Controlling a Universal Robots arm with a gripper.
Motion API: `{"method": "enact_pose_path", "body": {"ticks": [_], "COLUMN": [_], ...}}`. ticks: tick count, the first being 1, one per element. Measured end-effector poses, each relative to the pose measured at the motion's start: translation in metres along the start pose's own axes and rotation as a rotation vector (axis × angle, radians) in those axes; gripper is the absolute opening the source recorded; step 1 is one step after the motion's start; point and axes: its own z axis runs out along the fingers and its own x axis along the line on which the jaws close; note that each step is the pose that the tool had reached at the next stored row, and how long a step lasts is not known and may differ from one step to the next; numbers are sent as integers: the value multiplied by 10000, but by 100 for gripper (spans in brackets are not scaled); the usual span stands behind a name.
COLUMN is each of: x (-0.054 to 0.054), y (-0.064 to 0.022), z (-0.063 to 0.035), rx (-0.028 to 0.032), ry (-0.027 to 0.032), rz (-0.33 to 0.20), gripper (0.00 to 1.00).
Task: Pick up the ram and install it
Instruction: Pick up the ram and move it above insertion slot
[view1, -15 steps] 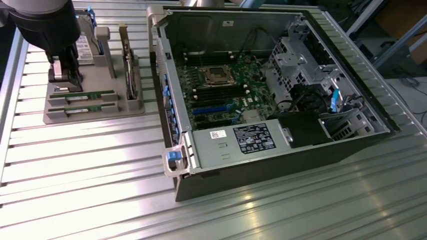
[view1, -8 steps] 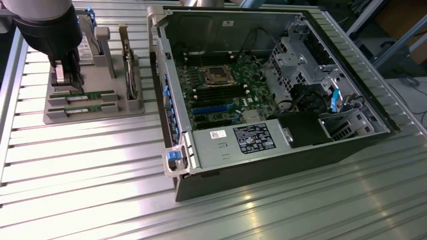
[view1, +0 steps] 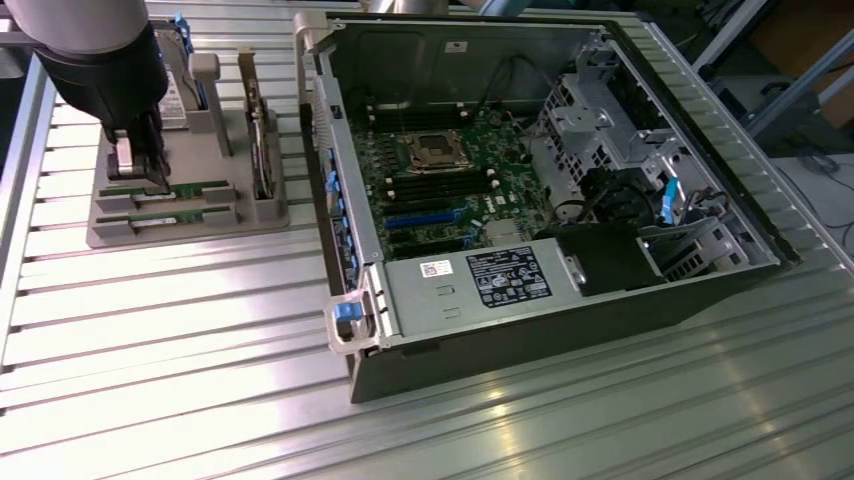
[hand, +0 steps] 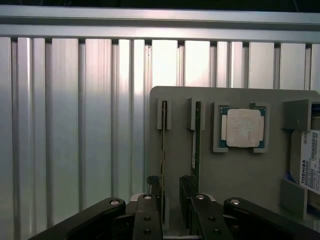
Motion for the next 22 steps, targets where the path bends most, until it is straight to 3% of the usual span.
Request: {"method": "enact_pose_path", "body": {"ticks": [22], "x": [4], "y": [-7], "z": [159], "rx": [-1], "ry": [1], "rz": [0], "gripper": [30]}}
